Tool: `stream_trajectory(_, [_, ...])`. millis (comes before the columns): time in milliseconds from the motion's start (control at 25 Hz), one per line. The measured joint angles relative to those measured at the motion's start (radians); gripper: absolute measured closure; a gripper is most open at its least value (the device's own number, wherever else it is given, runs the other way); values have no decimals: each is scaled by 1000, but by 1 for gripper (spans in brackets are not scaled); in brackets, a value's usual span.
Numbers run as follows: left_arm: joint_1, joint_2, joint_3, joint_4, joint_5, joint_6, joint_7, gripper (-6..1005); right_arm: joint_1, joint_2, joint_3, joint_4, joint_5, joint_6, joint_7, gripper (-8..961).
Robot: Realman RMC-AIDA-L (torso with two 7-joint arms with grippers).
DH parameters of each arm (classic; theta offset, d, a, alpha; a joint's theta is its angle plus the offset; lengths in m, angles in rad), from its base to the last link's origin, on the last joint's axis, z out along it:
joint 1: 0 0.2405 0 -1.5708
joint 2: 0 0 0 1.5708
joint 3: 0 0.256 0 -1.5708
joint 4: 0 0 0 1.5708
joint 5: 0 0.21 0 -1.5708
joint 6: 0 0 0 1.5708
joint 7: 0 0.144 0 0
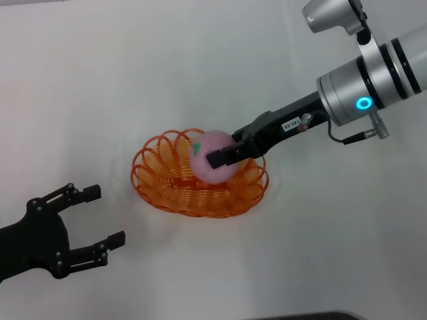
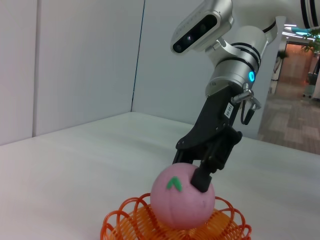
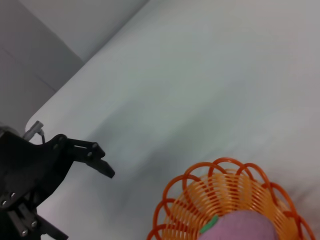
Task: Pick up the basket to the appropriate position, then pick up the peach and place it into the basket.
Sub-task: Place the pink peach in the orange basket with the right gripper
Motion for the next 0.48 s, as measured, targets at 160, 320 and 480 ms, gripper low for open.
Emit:
stream_trajectory(160, [1,0,0,0,0,0,0,116,-1,0,-10,2,15,-8,-7,601])
stream_trajectory(320, [1,0,0,0,0,0,0,116,-3,0,-14,3,25,-13,-13,455])
stream_trajectory(480, [1,0,0,-1,0,0,0,116,-9,-2,-14,2,37,-23,-29,269])
